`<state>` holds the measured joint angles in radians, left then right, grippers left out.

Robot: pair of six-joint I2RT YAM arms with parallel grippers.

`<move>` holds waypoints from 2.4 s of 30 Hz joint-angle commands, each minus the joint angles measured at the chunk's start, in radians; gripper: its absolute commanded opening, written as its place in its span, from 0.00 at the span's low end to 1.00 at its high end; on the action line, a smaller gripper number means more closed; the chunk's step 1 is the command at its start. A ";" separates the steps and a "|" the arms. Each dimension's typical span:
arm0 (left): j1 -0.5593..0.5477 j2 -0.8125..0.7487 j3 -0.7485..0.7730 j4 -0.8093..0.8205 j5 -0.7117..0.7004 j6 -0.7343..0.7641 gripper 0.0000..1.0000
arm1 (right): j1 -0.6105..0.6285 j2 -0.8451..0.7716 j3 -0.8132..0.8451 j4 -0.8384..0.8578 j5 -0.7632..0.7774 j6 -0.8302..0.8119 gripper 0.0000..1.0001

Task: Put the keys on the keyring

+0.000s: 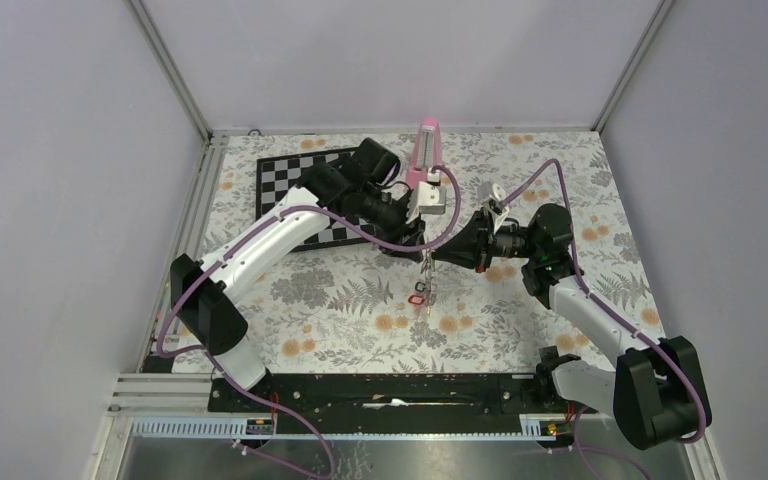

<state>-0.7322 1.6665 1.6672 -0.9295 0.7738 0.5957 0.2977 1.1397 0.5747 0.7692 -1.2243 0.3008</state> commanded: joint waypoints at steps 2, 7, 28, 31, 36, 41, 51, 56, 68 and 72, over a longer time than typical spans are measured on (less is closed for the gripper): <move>-0.001 -0.002 0.006 0.060 0.089 -0.024 0.35 | -0.011 -0.030 0.032 0.061 -0.014 0.004 0.00; -0.001 0.021 -0.003 0.061 0.093 -0.021 0.16 | -0.011 -0.035 0.034 0.061 -0.013 0.007 0.00; 0.007 -0.007 -0.018 0.061 0.079 -0.012 0.34 | -0.015 -0.028 0.030 0.046 -0.006 -0.013 0.00; 0.007 -0.022 -0.018 0.064 0.084 -0.010 0.38 | -0.016 -0.024 0.030 0.040 -0.003 -0.016 0.00; 0.007 -0.032 -0.020 0.090 0.112 -0.030 0.39 | -0.017 -0.021 0.031 0.032 -0.001 -0.023 0.00; 0.007 -0.015 -0.002 0.092 0.143 -0.044 0.35 | -0.017 -0.017 0.031 0.029 0.000 -0.025 0.00; 0.007 0.006 0.005 0.092 0.175 -0.052 0.16 | -0.017 -0.015 0.028 0.020 0.002 -0.034 0.00; 0.007 0.012 0.004 0.092 0.185 -0.050 0.00 | -0.017 -0.016 0.029 0.011 0.007 -0.041 0.00; -0.005 -0.048 -0.018 0.091 -0.019 -0.007 0.00 | -0.031 -0.027 0.048 -0.071 0.017 -0.100 0.24; -0.037 -0.080 0.007 0.038 -0.173 0.077 0.00 | -0.040 -0.028 0.050 -0.082 0.017 -0.104 0.38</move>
<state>-0.7429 1.6711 1.6421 -0.8753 0.7616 0.5789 0.2699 1.1374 0.5789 0.6918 -1.2125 0.2249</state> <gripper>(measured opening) 0.014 0.328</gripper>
